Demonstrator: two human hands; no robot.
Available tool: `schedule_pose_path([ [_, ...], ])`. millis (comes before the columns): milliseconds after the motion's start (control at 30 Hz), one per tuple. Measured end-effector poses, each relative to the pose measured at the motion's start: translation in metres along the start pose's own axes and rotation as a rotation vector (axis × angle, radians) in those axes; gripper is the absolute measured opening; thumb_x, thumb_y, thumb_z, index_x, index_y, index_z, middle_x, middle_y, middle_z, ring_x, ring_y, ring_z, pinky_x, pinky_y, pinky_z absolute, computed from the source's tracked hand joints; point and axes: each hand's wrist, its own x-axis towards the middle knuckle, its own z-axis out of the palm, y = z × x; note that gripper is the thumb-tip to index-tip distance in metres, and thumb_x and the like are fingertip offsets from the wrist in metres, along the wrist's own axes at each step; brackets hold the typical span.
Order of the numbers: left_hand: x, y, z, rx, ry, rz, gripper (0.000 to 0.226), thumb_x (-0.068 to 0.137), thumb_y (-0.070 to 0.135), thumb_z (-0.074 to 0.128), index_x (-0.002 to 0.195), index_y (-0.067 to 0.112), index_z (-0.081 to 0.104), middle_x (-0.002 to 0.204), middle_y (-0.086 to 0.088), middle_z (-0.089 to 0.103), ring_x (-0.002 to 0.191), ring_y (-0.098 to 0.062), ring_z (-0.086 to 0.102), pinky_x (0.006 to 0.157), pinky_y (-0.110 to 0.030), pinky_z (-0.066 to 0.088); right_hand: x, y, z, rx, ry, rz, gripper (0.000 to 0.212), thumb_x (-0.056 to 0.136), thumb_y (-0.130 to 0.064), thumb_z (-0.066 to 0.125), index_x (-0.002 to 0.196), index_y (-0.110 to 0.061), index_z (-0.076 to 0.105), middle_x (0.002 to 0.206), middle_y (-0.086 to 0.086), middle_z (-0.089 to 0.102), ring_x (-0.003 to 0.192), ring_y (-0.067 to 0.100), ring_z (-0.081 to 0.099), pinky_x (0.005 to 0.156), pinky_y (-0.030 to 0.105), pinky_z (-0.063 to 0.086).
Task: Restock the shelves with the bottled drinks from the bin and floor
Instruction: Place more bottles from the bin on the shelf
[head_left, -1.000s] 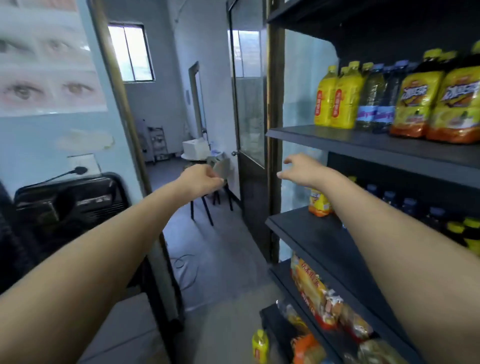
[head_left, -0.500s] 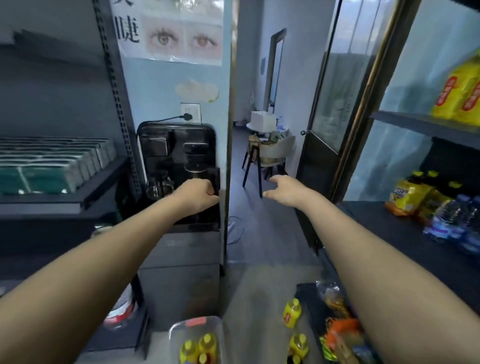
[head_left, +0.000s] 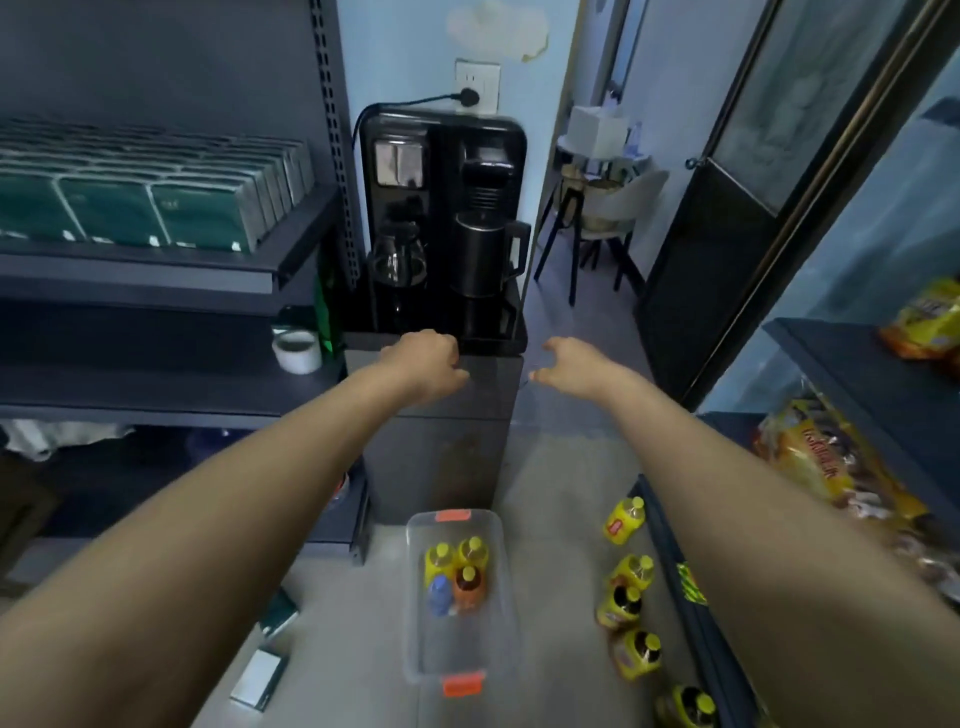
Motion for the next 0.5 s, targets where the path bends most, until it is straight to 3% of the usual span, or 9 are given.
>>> schedule_pose_path([
  [100,0.009,-0.012,0.026,0.019,-0.055,-0.022,0.037,0.089,0.034,0.050,0.118,0.011,0.055,0.124,-0.012,0.053,0.115,-0.032,0.049,0.097,-0.043,0.044,0.021,0.010,0.028,0.013,-0.038,0.006,0.054,0.095,-0.027,0.053,0.140,-0.003,0.037,0.144,0.013,0.041,0.130,0.032,0.041,0.099,0.033,0.037],
  [267,0.033,-0.028,0.078,0.035,-0.160,-0.079,0.042,0.092,0.034,0.049,0.127,0.012,0.050,0.132,-0.013,0.050,0.122,-0.033,0.047,0.098,-0.042,0.042,0.067,0.042,0.083,0.020,-0.136,0.030,0.056,0.095,-0.028,0.053,0.141,-0.002,0.035,0.146,0.016,0.038,0.133,0.033,0.038,0.104,0.035,0.035],
  [500,0.067,-0.041,0.159,-0.040,-0.261,-0.174,0.041,0.092,0.032,0.049,0.125,0.007,0.053,0.131,-0.017,0.051,0.124,-0.033,0.046,0.101,-0.037,0.040,0.129,0.098,0.158,0.020,-0.266,0.048,0.058,0.091,-0.038,0.054,0.141,-0.012,0.040,0.145,0.010,0.043,0.132,0.029,0.042,0.107,0.041,0.036],
])
